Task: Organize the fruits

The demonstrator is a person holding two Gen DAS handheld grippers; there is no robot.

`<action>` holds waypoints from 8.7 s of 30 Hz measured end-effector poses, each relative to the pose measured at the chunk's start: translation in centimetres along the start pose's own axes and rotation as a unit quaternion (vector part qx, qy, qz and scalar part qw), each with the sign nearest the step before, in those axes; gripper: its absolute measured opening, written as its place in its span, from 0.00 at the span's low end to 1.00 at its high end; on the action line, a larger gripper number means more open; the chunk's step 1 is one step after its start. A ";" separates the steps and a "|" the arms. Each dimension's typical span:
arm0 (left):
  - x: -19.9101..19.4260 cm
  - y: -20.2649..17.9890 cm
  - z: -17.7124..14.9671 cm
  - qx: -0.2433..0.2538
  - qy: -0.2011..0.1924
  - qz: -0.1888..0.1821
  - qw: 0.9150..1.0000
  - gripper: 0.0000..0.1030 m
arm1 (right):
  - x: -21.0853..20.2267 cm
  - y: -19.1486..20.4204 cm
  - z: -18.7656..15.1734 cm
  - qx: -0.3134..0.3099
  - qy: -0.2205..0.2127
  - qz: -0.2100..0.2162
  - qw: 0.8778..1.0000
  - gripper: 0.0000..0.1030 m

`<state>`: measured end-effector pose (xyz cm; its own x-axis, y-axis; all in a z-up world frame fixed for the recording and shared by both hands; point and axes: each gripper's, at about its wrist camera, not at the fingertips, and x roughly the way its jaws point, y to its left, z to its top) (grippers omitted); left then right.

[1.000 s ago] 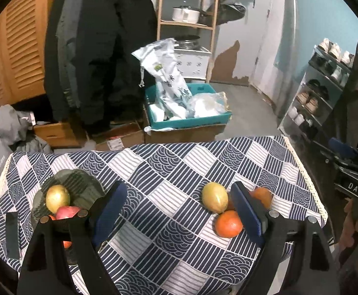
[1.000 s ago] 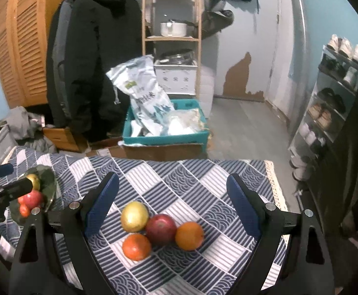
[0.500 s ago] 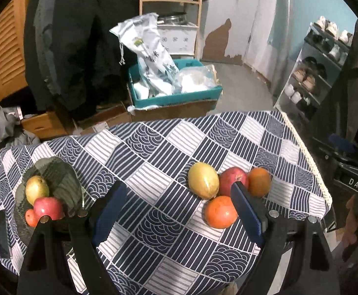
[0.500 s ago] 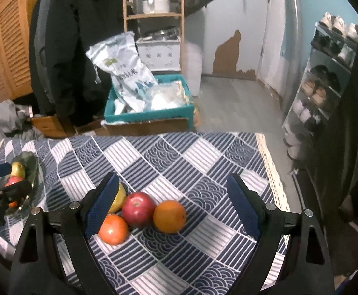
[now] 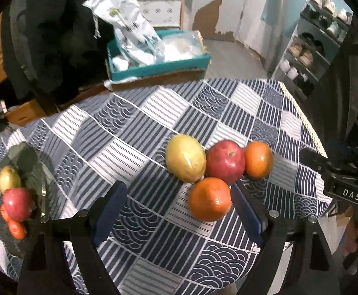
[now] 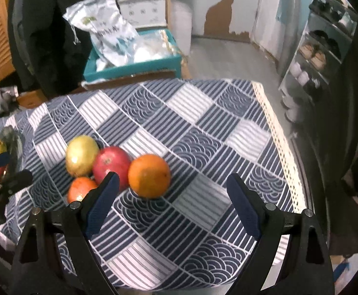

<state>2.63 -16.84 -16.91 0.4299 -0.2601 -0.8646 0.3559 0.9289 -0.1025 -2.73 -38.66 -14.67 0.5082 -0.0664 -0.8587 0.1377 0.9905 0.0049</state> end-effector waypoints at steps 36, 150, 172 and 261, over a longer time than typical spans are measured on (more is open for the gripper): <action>10.0 -3.4 -2.2 0.020 0.094 -0.044 0.994 0.63 | 5.8 -1.2 -2.6 0.013 0.075 0.025 0.997 0.86; 7.5 7.3 1.5 -0.094 0.049 0.007 0.994 0.62 | 12.9 -0.1 1.8 0.010 0.097 0.051 0.994 0.81; 5.0 6.9 1.9 -0.084 0.019 0.011 0.996 0.62 | 9.9 1.0 2.2 -0.006 0.048 0.023 0.999 0.64; -8.4 24.3 -6.0 -0.207 -0.066 0.102 0.971 0.62 | -2.7 31.4 7.8 -0.179 -0.086 0.181 0.963 0.64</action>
<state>2.64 9.47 -15.05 0.5694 -0.0655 -0.8194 -0.0998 0.9839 -0.1480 6.89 -8.37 -8.19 0.6056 0.3035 -0.7356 -0.3615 0.9284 0.0855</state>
